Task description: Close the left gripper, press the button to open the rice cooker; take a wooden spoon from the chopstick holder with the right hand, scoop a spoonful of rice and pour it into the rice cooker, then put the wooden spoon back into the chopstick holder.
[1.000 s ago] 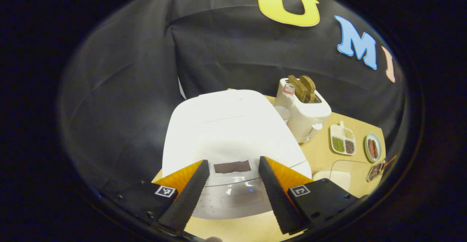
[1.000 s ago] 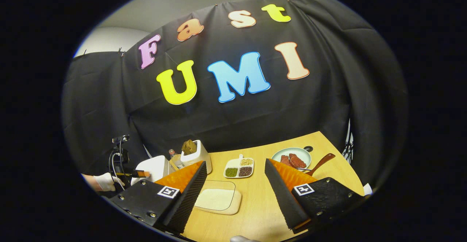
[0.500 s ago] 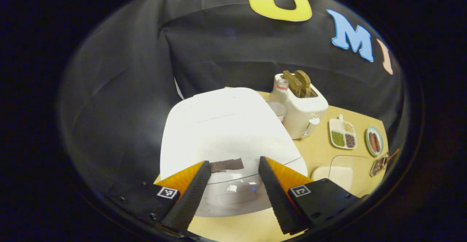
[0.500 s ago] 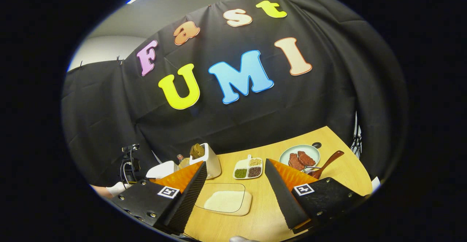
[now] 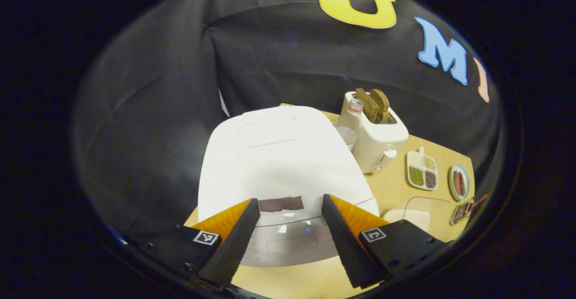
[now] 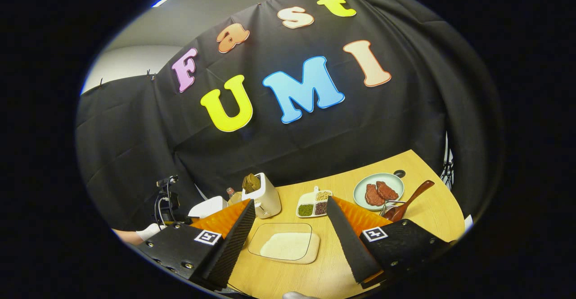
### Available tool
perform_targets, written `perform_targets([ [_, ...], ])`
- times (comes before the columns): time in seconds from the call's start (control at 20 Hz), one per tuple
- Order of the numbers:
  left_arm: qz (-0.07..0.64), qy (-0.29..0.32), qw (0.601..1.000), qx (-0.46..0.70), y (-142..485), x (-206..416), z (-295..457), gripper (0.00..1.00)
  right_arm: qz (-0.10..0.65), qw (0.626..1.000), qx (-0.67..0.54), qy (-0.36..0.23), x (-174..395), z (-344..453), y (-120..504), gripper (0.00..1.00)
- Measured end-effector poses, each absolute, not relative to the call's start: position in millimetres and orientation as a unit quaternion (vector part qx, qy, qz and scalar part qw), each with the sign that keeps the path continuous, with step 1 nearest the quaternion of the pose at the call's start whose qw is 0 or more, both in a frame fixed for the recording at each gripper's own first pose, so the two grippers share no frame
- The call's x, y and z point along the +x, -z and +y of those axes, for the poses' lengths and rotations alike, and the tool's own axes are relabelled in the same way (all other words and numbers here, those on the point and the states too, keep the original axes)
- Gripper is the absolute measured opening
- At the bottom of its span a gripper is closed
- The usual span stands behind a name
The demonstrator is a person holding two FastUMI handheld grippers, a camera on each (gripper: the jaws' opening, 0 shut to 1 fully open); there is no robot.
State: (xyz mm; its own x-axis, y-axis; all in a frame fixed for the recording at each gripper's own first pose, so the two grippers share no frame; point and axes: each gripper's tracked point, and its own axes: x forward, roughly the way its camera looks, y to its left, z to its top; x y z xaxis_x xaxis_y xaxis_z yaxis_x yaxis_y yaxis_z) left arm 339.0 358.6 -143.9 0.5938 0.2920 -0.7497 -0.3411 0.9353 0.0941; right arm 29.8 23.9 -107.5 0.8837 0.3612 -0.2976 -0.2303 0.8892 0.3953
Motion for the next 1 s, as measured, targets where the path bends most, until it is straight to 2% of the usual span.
perform_targets([
  [0.1,0.365,-0.197,0.909,0.038,119,347,378,1.00,0.181,0.956,0.173,-0.149,31,20,105,0.98],
  [0.15,0.336,-0.187,0.921,0.053,97,353,371,0.98,0.178,0.958,0.170,-0.146,32,18,102,0.98],
  [0.2,0.307,-0.179,0.933,0.062,74,357,361,1.00,0.172,0.961,0.165,-0.142,33,15,99,0.98],
  [0.25,0.281,-0.170,0.942,0.062,53,358,350,0.98,0.163,0.965,0.159,-0.134,35,11,93,0.98],
  [0.35,0.242,-0.141,0.960,0.029,14,354,314,1.00,0.146,0.971,0.148,-0.119,38,3,85,0.98],
  [0.5,0.173,-0.108,0.979,-0.006,-47,333,266,0.94,0.123,0.980,0.121,-0.103,40,-5,71,0.98],
  [0.6,0.123,-0.079,0.989,-0.025,-88,320,233,1.00,0.103,0.987,0.094,-0.082,43,-14,60,0.98],
  [0.7,0.094,-0.061,0.993,-0.030,-114,308,207,0.96,0.081,0.991,0.075,-0.070,43,-19,49,0.98],
  [0.75,0.080,-0.051,0.995,-0.029,-128,305,202,1.00,0.073,0.993,0.068,-0.061,42,-22,43,0.98],
  [0.8,0.068,-0.046,0.996,-0.029,-140,299,197,0.93,0.063,0.995,0.061,-0.053,43,-25,38,0.98],
  [0.9,0.057,-0.033,0.997,-0.040,-150,284,185,0.96,0.048,0.997,0.053,-0.039,43,-29,30,0.98],
  [0.95,0.056,-0.031,0.997,-0.042,-151,278,181,0.93,0.042,0.997,0.051,-0.035,43,-28,26,0.98],
  [1.0,0.056,-0.029,0.997,-0.043,-153,272,179,0.94,0.040,0.997,0.051,-0.033,42,-27,24,0.98],
])
